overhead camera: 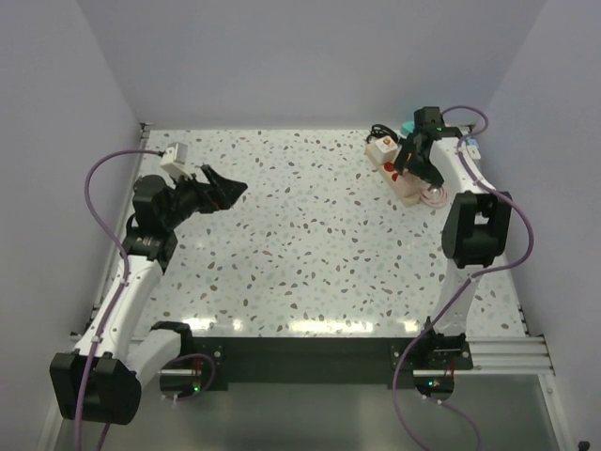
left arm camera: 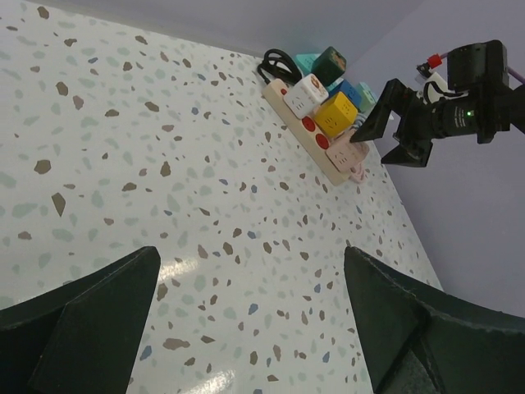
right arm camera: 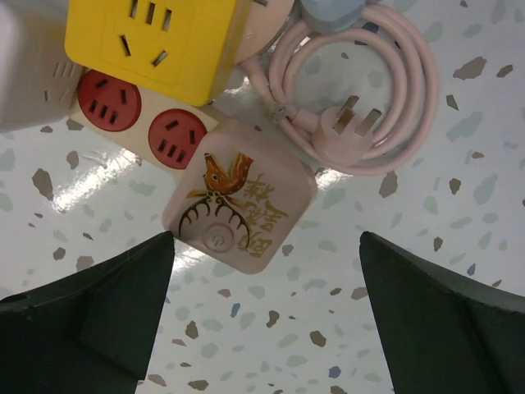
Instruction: Pull the plug off the socket
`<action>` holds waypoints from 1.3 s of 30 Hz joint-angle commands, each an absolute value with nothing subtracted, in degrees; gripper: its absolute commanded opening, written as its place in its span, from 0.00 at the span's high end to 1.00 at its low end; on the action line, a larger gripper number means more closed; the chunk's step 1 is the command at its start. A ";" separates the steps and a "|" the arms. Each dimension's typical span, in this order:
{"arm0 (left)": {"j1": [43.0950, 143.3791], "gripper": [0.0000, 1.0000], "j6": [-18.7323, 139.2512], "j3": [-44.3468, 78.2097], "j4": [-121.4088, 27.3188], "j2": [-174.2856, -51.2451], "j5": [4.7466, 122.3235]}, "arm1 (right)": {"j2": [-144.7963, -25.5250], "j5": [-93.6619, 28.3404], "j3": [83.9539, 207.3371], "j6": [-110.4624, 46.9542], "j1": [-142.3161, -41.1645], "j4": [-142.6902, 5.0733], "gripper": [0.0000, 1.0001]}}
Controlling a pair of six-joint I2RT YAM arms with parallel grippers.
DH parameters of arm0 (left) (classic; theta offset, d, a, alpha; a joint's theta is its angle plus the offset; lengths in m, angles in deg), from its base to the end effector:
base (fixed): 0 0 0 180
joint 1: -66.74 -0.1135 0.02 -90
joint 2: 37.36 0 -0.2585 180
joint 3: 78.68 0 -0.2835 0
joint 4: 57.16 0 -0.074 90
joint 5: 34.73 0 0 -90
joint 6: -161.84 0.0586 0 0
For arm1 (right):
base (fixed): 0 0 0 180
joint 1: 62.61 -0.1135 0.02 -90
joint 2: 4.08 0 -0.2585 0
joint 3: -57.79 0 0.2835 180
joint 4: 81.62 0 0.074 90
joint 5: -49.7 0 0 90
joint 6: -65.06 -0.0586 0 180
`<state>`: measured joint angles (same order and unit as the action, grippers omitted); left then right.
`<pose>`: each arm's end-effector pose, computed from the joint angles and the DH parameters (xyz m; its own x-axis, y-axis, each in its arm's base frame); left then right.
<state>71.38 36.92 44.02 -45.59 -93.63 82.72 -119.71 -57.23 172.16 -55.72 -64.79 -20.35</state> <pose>0.2807 -0.0499 0.3105 -0.4492 -0.4732 -0.7578 0.3249 0.7037 -0.6319 0.4755 0.0010 0.2249 -0.7117 0.4628 -0.5285 0.5378 0.8430 0.0141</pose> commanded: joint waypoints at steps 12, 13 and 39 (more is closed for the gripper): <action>71.84 0.00 35.45 46.82 -42.57 -92.29 80.67 | -131.78 -57.44 185.85 -69.75 -64.11 -13.25 0.04; 71.84 0.00 35.37 47.09 -42.57 -92.12 80.59 | -131.52 -57.01 185.07 -71.07 -64.11 -13.50 0.06; 72.10 0.00 37.82 47.17 -41.69 -93.87 80.06 | -123.62 -18.51 176.20 -39.10 -76.22 -14.91 1.00</action>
